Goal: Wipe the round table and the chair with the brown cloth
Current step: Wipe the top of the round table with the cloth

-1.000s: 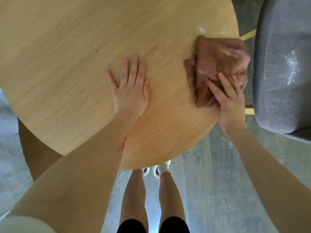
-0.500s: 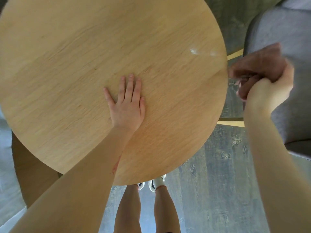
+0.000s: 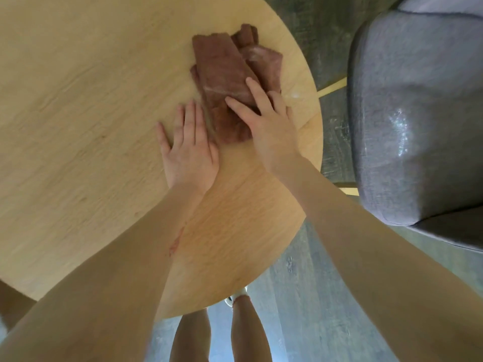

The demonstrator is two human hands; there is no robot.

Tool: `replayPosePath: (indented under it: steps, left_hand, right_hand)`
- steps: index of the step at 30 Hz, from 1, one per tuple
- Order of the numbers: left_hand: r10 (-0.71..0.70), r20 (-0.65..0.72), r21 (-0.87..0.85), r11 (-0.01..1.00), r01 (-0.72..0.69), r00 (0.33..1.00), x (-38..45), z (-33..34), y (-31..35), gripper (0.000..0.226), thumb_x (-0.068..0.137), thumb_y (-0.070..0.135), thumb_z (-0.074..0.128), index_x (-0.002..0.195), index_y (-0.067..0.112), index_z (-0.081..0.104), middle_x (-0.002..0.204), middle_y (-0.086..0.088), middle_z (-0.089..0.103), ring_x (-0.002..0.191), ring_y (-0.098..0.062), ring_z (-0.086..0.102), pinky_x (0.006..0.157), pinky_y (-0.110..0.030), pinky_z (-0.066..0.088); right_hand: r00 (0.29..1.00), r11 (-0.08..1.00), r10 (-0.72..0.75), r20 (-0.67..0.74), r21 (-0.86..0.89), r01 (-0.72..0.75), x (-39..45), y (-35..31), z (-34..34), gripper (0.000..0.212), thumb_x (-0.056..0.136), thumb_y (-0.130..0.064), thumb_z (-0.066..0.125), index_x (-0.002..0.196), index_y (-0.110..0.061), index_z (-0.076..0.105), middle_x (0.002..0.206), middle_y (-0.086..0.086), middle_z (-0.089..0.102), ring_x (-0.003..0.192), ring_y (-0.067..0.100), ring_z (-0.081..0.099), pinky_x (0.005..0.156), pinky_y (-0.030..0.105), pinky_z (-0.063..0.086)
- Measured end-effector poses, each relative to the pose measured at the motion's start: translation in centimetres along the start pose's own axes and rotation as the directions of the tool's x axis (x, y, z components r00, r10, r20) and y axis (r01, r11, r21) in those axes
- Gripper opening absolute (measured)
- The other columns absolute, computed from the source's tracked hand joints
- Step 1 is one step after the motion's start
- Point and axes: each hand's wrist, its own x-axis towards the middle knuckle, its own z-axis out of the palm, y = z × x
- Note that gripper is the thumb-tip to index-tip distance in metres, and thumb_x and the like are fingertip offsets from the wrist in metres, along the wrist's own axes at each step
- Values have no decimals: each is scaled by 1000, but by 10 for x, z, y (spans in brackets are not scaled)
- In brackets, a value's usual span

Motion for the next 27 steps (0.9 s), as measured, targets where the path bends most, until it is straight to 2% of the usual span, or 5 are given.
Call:
replayPosePath:
  steps: [10, 17, 19, 22, 27]
  left_hand:
    - [-12, 8, 9, 1000, 12, 1000, 0, 2, 0, 60, 91, 36, 5, 147, 13, 3, 158, -4, 9, 145, -19, 6, 113, -48, -6]
    - [-23, 12, 0, 1000, 23, 1000, 1, 2, 1, 60, 91, 36, 5, 147, 13, 3, 158, -3, 9, 145, -19, 6, 114, -50, -3]
    - [-24, 7, -6, 1000, 24, 1000, 1, 2, 1, 60, 91, 36, 6, 147, 13, 3, 158, -3, 10, 145, -19, 7, 114, -50, -3]
    - [-21, 4, -24, 999, 22, 1000, 1, 1, 1, 60, 91, 35, 7, 147, 14, 5, 158, -1, 11, 145, -18, 7, 115, -50, -2]
    - [-9, -8, -22, 1000, 9, 1000, 0, 2, -1, 59, 91, 33, 8, 147, 14, 3, 158, -1, 10, 145, -19, 7, 114, -48, -4]
  right_hand:
    - [803, 802, 596, -8, 58, -595, -24, 116, -27, 36, 84, -2, 46, 118, -13, 53, 126, 19, 50, 113, 41, 40, 93, 48, 34]
    - [631, 754, 657, -413, 367, -545, -19, 78, -67, 48, 66, -3, 50, 113, -10, 55, 121, 18, 52, 104, 38, 43, 76, 34, 31]
    - [702, 857, 515, -492, 287, -428, -8, 48, -66, 53, 68, 1, 45, 117, -16, 56, 121, 18, 53, 103, 39, 46, 77, 32, 34]
    - [965, 984, 177, -196, 21, -176, -7, 11, -39, 60, 79, -3, 44, 133, -27, 43, 128, 18, 46, 117, 42, 40, 91, 45, 40]
    - [988, 989, 150, 44, 4, -150, -67, 28, -2, 66, 79, -5, 51, 135, -38, 38, 122, 13, 44, 106, 36, 44, 77, 49, 46]
